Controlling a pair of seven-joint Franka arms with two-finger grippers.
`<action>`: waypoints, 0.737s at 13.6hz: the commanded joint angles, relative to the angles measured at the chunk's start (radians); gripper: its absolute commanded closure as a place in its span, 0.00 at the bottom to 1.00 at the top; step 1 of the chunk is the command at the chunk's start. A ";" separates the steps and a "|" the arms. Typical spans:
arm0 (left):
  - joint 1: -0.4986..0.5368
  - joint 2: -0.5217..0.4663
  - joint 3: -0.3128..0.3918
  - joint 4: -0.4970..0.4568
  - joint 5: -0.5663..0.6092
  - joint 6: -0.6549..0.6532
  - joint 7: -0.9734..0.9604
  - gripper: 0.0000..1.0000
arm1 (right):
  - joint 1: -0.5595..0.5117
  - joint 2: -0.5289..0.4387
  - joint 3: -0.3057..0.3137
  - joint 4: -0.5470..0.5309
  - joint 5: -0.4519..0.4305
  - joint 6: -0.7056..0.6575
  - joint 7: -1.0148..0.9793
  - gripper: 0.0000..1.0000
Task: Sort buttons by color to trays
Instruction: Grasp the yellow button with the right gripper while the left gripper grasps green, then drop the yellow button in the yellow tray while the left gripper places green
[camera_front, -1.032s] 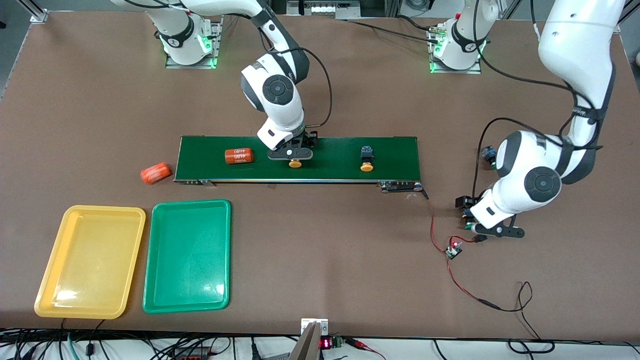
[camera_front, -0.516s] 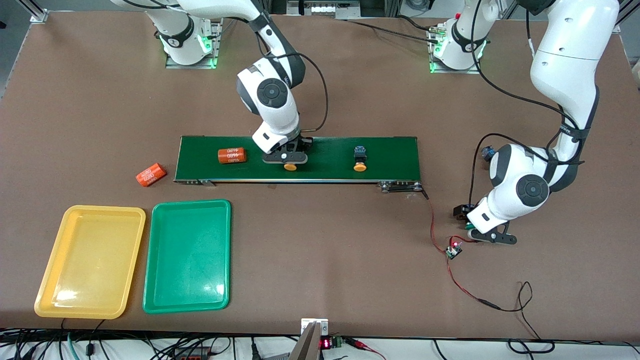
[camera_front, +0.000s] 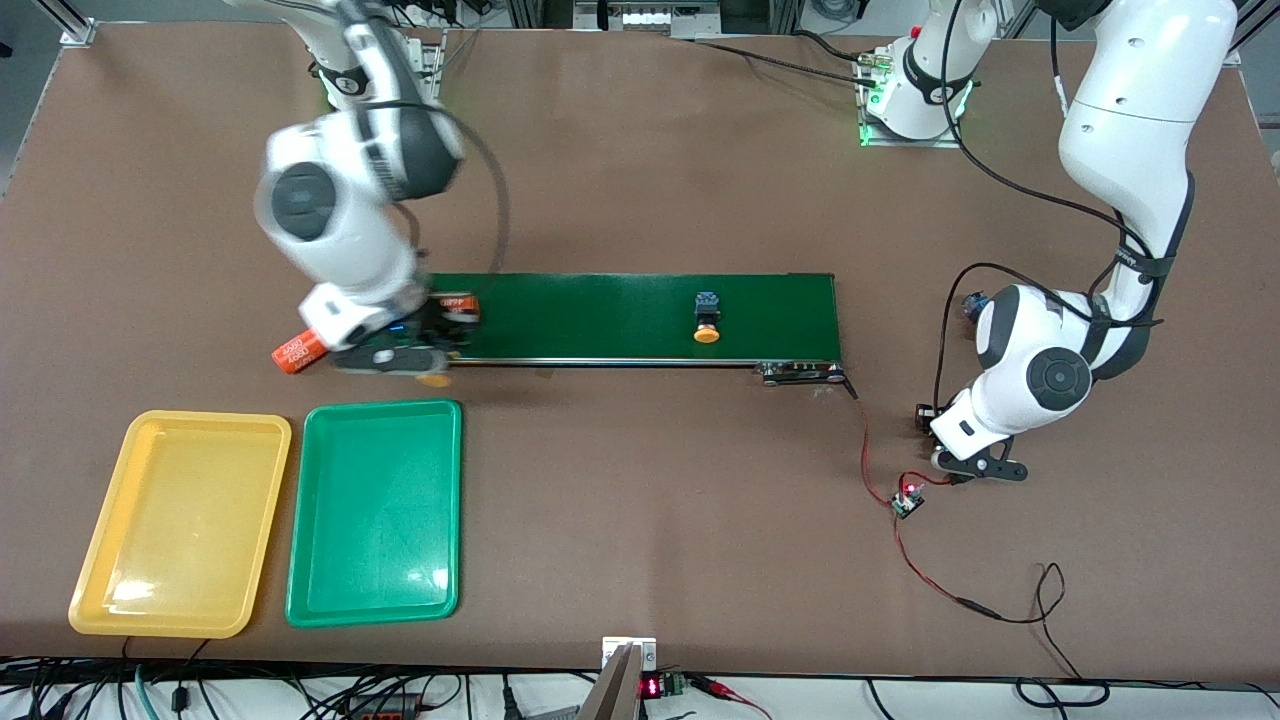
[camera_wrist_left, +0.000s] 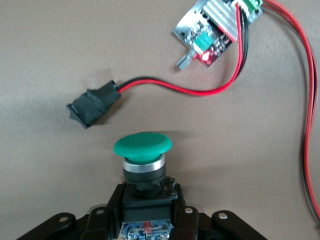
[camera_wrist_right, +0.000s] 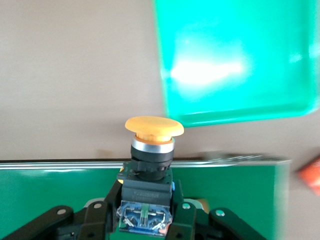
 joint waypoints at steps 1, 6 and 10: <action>-0.009 -0.065 -0.015 -0.016 0.004 -0.102 -0.003 0.93 | -0.159 0.005 0.038 0.054 -0.012 -0.071 -0.137 1.00; -0.014 -0.151 -0.209 0.029 -0.005 -0.367 -0.309 0.90 | -0.399 0.090 0.073 0.096 -0.231 -0.059 -0.327 1.00; -0.014 -0.169 -0.392 0.009 -0.004 -0.391 -0.607 0.89 | -0.570 0.299 0.073 0.153 -0.233 0.241 -0.602 1.00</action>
